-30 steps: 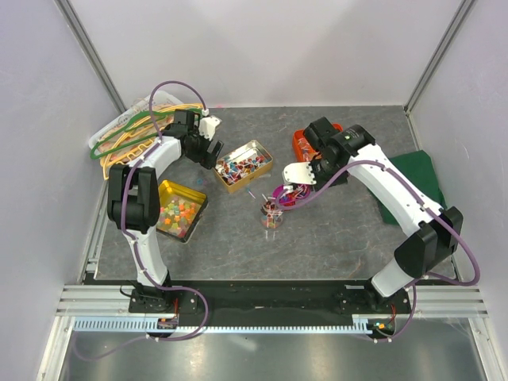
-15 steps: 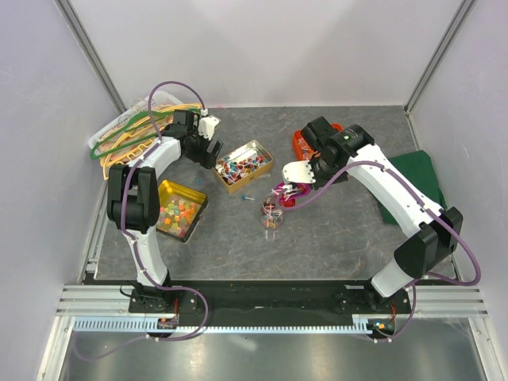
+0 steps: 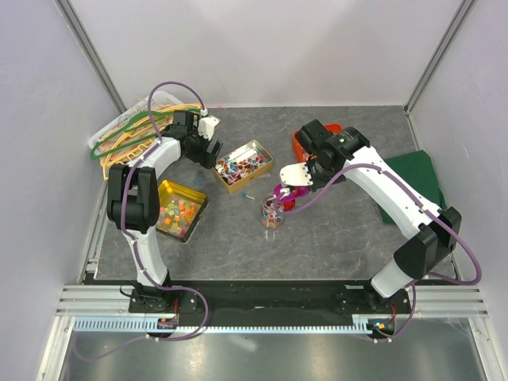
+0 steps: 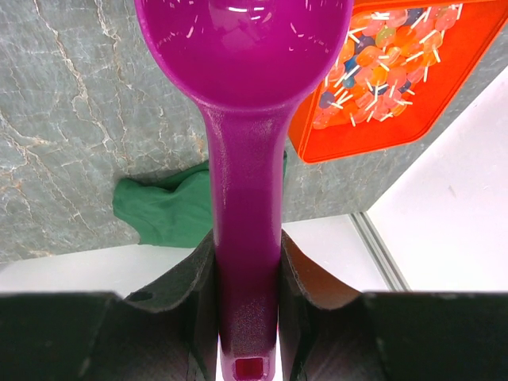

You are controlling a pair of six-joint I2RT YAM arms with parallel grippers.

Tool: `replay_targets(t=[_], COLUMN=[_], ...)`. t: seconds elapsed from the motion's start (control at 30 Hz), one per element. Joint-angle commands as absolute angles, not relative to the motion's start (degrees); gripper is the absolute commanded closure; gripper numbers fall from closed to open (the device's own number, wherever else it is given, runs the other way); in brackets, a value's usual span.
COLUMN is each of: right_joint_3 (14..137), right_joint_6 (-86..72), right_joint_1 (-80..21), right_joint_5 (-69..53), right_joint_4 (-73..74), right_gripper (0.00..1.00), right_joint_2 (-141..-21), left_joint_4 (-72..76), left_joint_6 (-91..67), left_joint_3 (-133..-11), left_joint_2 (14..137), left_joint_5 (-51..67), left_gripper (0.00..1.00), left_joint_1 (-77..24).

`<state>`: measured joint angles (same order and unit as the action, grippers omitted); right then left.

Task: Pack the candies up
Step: Place the fake candies in the packing bottle.

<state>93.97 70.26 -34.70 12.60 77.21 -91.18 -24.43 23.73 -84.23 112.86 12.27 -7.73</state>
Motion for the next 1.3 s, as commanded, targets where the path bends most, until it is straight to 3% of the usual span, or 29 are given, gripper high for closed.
replay_targets(t=[0.0, 0.93, 1.27], right_joint_3=[95.19, 96.94, 104.94], right_joint_6=[69.52, 71.98, 69.96], right_joint_1=[-35.51, -41.92, -39.21], right_joint_5=[15.11, 26.89, 21.55], right_joint_4=[83.58, 83.58, 79.73], right_gripper=[1.0, 1.0, 1.0], right_joint_2=[-90.0, -89.82, -90.62], left_joint_4=[-22.68, -22.41, -21.45], left_joint_6=[22.5, 22.06, 21.53], left_joint_3=[-83.67, -83.67, -83.5], left_joint_2=[111.09, 111.27, 107.76], left_joint_5=[12.39, 12.39, 17.04], left_gripper=[0.0, 0.0, 0.0], left_joint_1=[-6.94, -6.85, -6.15])
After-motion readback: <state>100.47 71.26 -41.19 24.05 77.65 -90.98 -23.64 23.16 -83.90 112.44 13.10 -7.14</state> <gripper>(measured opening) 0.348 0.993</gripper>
